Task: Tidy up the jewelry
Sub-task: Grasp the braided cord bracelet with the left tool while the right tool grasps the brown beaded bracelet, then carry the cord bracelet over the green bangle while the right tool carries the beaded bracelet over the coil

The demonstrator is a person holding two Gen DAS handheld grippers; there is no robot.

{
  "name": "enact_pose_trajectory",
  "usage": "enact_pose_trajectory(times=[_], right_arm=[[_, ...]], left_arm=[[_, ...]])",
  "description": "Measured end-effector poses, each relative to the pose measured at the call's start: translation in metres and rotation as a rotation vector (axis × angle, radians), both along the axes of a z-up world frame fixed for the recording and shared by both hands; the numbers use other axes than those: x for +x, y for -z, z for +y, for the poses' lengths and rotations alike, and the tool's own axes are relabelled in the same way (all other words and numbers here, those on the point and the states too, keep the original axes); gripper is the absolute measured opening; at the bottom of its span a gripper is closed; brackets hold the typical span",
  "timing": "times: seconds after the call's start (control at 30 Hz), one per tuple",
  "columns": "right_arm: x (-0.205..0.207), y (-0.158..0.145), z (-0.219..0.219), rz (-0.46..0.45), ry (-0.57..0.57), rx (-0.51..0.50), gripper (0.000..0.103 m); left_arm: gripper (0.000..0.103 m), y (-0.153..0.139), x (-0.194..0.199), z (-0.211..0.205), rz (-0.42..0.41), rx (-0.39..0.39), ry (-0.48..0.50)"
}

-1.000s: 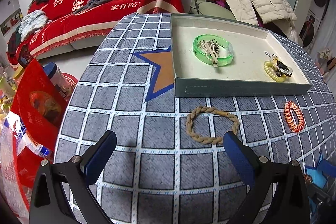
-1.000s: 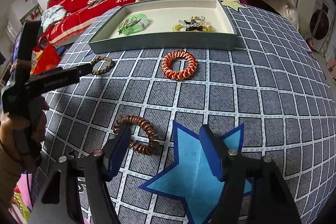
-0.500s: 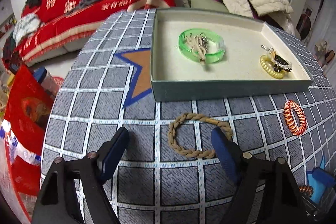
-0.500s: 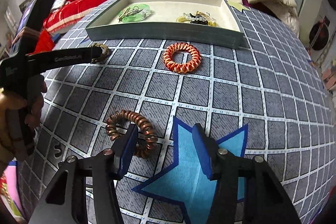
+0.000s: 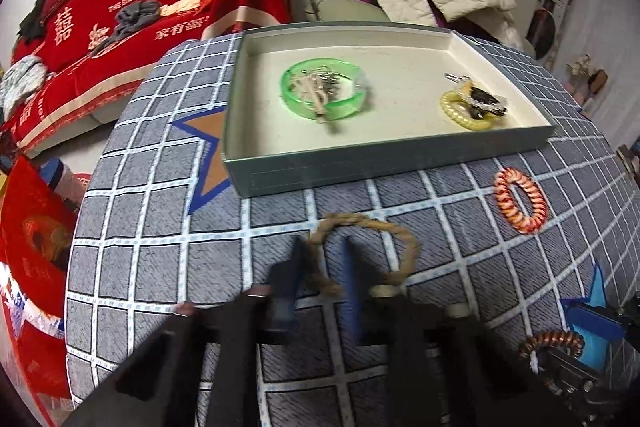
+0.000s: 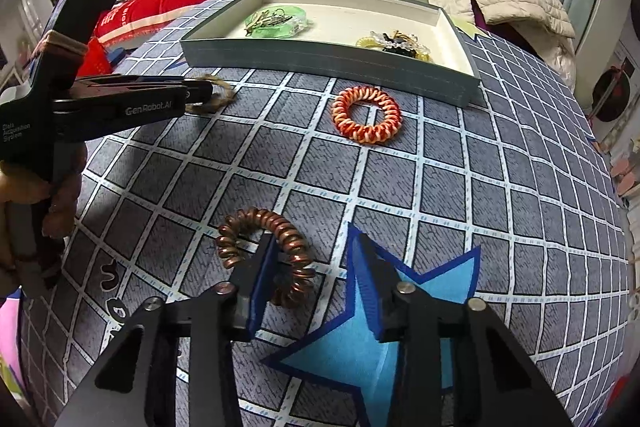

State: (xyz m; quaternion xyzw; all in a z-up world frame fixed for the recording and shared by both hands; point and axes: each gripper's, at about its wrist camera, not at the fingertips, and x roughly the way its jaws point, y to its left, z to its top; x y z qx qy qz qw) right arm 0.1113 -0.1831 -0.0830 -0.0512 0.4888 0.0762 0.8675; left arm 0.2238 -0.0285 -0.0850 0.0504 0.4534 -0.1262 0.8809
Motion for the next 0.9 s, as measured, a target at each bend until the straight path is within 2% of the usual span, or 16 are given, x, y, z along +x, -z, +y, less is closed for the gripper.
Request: enact_pose_trajectory(times=[0.13, 0.47, 0.9], right_arm=[[-0.002, -0.001, 0.002, -0.003, -0.005, 0.004, 0.014], [-0.004, -0.007, -0.019, 0.002, 0.045, 0.083, 0.012], [-0.008, -0.022, -0.040, -0.024, 0.094, 0.152, 0.012]], left_arm=[[0.028, -0.001, -0.005, 0.002, 0.012, -0.033, 0.000], [0.028, -0.008, -0.019, 0.015, 0.036, -0.117, -0.006], [0.028, -0.039, -0.036, 0.011, -0.010, -0.162, 0.028]])
